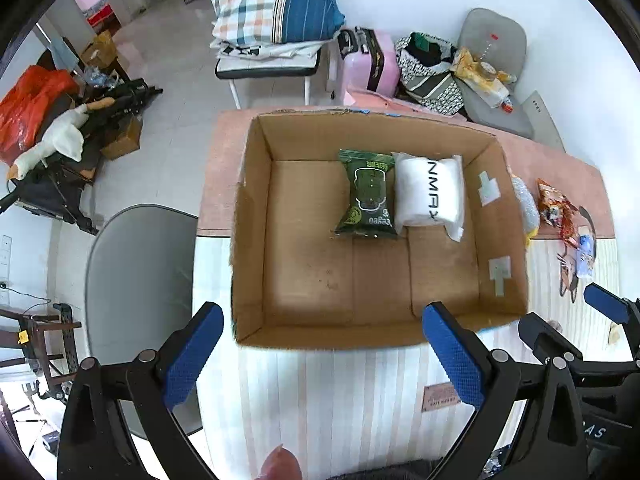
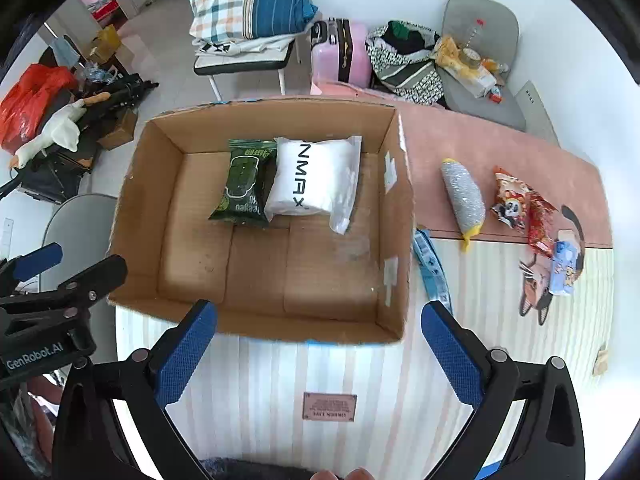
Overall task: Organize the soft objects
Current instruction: 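Grasp the orange panda chip bag with the left tool while the right tool grasps the blue dog pack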
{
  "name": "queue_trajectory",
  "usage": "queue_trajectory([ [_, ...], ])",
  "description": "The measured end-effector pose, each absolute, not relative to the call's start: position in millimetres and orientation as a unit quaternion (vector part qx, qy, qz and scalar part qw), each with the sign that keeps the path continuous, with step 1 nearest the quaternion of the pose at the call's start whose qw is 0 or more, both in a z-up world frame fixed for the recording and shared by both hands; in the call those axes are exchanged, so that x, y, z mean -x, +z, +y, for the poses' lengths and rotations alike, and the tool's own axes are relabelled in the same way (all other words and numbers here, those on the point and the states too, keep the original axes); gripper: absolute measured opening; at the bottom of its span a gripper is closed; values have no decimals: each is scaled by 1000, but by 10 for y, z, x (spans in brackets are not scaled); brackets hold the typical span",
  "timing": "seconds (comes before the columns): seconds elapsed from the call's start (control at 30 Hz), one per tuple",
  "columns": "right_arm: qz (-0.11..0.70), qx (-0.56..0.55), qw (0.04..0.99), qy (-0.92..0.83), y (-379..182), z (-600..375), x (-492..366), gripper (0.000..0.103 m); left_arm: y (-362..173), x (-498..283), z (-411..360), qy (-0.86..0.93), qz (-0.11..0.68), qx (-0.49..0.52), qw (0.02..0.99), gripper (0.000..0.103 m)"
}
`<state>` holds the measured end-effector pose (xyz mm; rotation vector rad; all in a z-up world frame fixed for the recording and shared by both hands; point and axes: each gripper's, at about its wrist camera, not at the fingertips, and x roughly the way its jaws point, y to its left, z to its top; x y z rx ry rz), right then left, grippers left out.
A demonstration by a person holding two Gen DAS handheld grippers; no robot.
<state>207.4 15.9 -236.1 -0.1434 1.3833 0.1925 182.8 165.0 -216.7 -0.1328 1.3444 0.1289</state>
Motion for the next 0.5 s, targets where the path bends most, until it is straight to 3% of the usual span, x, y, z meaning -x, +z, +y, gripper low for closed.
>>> queue_trajectory([
  [0.5, 603, 26, 785, 138, -1723, -114, -1466, 103, -1623, -1340, 1341, 67, 588, 68, 804, 102],
])
